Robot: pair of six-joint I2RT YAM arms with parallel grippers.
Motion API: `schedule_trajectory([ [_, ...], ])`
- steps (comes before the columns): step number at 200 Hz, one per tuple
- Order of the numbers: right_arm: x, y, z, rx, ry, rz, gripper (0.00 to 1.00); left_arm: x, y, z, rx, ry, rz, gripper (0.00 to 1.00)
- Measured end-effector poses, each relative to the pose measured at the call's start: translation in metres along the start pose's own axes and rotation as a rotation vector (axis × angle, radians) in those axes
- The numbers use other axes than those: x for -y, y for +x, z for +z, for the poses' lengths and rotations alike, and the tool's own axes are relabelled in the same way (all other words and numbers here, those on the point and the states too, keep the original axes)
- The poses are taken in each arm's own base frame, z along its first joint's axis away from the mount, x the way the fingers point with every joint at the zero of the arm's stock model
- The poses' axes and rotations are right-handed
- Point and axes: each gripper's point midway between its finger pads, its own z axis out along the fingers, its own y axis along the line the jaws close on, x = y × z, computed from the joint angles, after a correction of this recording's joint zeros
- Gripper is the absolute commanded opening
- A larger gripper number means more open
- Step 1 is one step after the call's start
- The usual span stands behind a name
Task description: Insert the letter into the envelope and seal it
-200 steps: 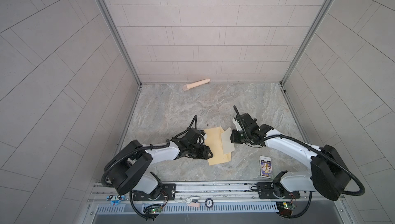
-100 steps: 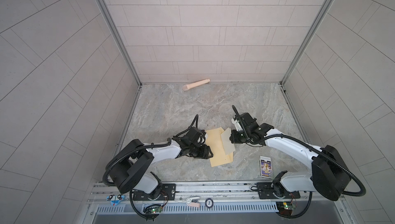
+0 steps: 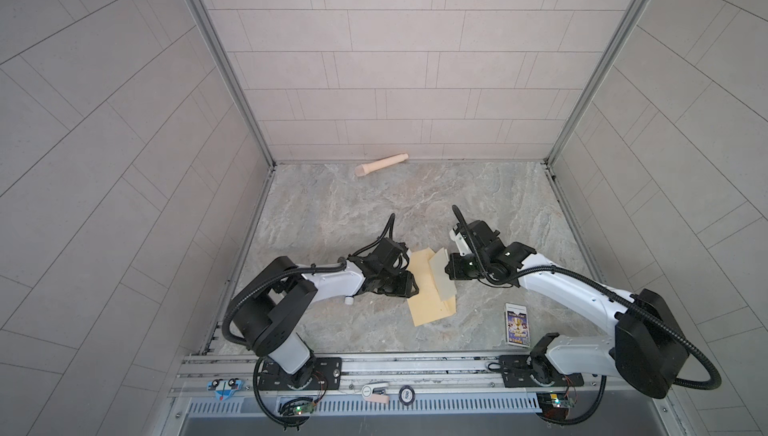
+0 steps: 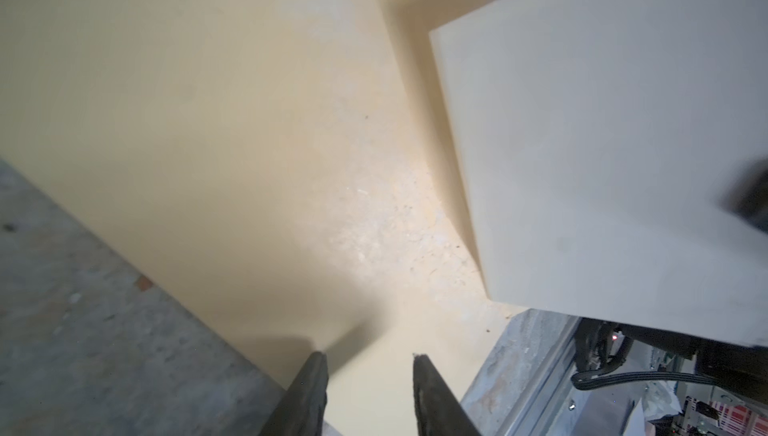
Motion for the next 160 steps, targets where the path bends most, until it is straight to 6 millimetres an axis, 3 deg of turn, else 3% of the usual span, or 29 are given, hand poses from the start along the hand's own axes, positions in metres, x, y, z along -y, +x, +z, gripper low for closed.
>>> schedule_trajectory([
  [160, -0.005, -0.009, -0.012, 0.034, -0.006, -0.018, 0.00, -0.001, -0.001, 0.002, 0.014, 0.031, 0.036, 0.37],
])
